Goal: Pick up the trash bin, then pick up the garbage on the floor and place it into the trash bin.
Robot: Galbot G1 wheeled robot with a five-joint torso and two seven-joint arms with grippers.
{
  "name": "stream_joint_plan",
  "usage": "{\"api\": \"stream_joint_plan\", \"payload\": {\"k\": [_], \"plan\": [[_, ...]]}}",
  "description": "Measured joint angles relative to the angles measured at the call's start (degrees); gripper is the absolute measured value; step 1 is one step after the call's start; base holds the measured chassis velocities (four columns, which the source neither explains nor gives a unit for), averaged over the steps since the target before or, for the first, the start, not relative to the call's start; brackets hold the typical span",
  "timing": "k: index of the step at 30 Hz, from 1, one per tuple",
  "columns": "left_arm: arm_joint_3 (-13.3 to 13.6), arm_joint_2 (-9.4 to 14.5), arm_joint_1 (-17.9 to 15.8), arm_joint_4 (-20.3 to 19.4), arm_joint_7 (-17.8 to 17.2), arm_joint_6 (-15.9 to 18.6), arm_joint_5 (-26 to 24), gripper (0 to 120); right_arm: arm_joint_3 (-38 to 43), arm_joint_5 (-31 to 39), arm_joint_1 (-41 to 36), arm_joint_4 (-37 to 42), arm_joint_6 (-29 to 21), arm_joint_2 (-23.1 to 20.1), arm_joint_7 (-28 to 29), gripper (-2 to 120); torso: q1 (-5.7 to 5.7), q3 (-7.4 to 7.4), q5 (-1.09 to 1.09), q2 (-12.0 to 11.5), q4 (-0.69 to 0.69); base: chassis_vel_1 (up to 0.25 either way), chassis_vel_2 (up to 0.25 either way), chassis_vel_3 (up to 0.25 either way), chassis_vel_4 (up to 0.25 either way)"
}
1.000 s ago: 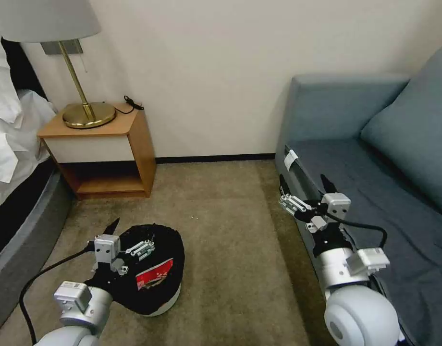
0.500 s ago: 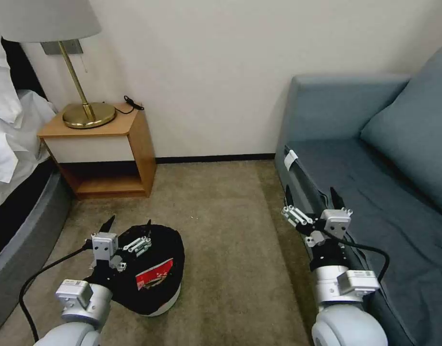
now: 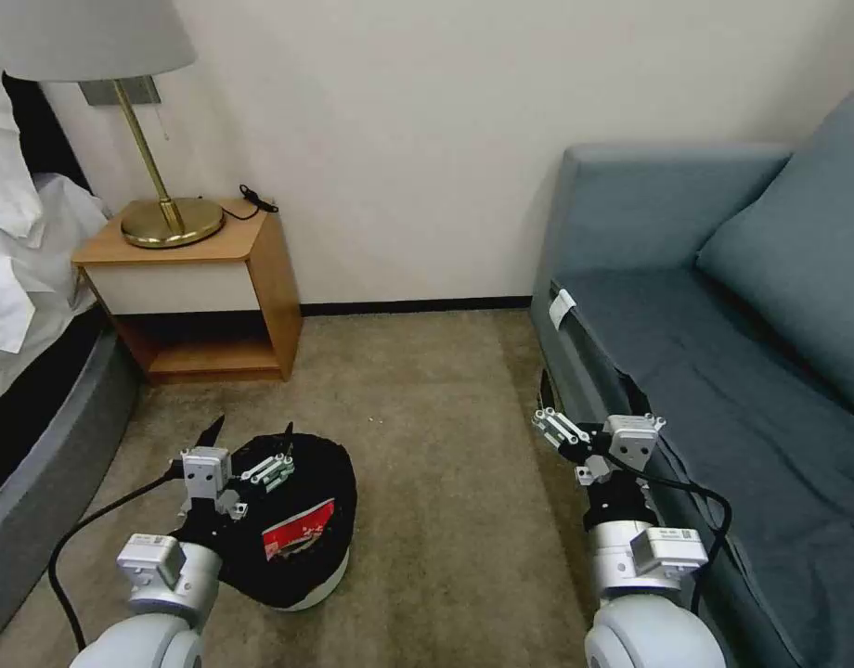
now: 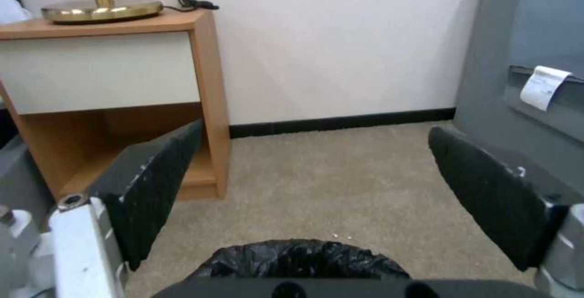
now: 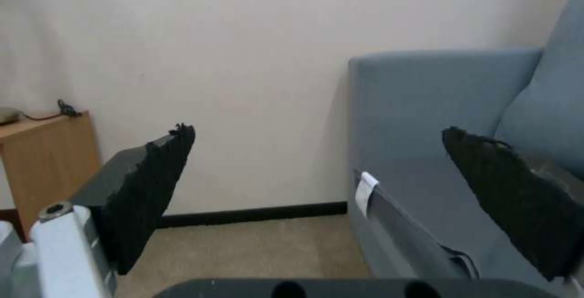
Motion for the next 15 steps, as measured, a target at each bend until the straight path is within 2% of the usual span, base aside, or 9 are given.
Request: {"api": "stream_joint_plan", "payload": {"k": [15], "plan": [[0.01, 0.0, 0.0, 0.01, 0.0, 0.12, -0.05, 100, -0.02, 0.06, 0.09, -0.01, -0.1, -0.07, 0.03, 100, 0.0, 0.0, 0.0, 0.0, 0.0, 0.0, 0.0, 0.0, 0.0]]}}
